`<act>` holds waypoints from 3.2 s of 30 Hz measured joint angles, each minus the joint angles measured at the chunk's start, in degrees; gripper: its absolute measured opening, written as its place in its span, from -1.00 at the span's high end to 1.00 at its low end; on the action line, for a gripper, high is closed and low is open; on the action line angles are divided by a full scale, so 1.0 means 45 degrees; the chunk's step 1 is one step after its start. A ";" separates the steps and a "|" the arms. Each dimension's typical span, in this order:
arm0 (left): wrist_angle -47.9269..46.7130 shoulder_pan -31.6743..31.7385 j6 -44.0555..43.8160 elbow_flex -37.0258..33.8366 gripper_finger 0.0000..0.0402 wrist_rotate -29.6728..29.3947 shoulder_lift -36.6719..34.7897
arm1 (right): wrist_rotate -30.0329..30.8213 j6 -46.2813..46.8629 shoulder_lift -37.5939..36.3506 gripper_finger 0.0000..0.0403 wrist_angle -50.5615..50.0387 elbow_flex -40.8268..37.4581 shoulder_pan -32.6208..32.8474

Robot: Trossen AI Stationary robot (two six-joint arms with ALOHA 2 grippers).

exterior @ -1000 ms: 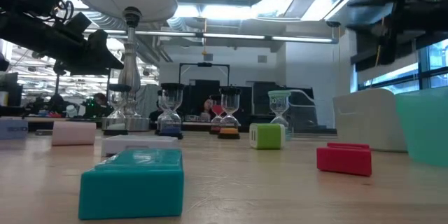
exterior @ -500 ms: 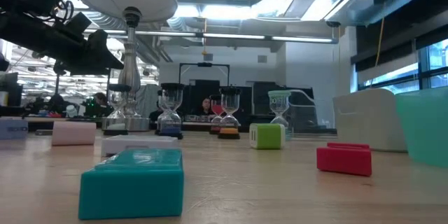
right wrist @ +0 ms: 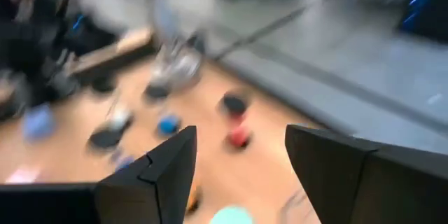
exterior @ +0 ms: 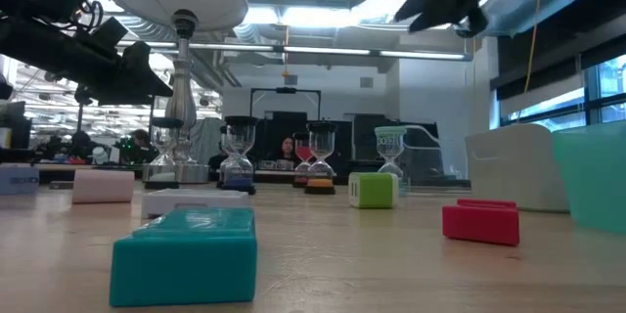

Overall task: Pick & Place Office items
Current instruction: Put the light blue hourglass into the transparent bin

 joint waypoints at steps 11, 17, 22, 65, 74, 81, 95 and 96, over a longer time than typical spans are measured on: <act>-0.0004 0.0000 0.0001 0.0000 -0.48 0.0000 0.0002 | -0.3091 0.5291 0.3964 -0.10 -0.3590 0.3021 -0.0382; -0.0003 -0.0005 0.0001 0.0000 -0.48 0.0000 0.0002 | -0.4496 0.6065 0.5217 -0.10 -0.4654 0.4191 -0.0628; -0.0004 0.0000 0.0001 0.0000 -0.48 0.0000 -0.0001 | -0.5729 0.6859 0.5682 -0.10 -0.7164 0.5310 -0.1010; -0.0004 0.0000 0.0005 0.0000 -0.48 0.0000 0.0002 | -0.8130 1.0814 0.7221 -0.91 -0.9855 0.6801 -0.2936; -0.0004 0.0000 0.0001 0.0000 -0.48 0.0000 0.0000 | -0.9815 1.1044 0.8585 -0.98 -0.9882 0.6791 -0.3409; -0.0004 0.0000 0.0001 0.0000 -0.48 0.0000 0.0002 | -0.9096 1.1351 0.8621 -0.97 -0.9834 0.6791 -0.3429; -0.0004 0.0000 0.0001 0.0000 -0.48 0.0000 -0.0002 | -0.7013 1.3079 0.8621 -0.97 -0.9282 0.6791 -0.3474; -0.0004 0.0000 0.0001 0.0000 -0.48 0.0000 -0.0001 | -0.7003 1.3083 0.8621 -0.97 -0.9287 0.6791 -0.3473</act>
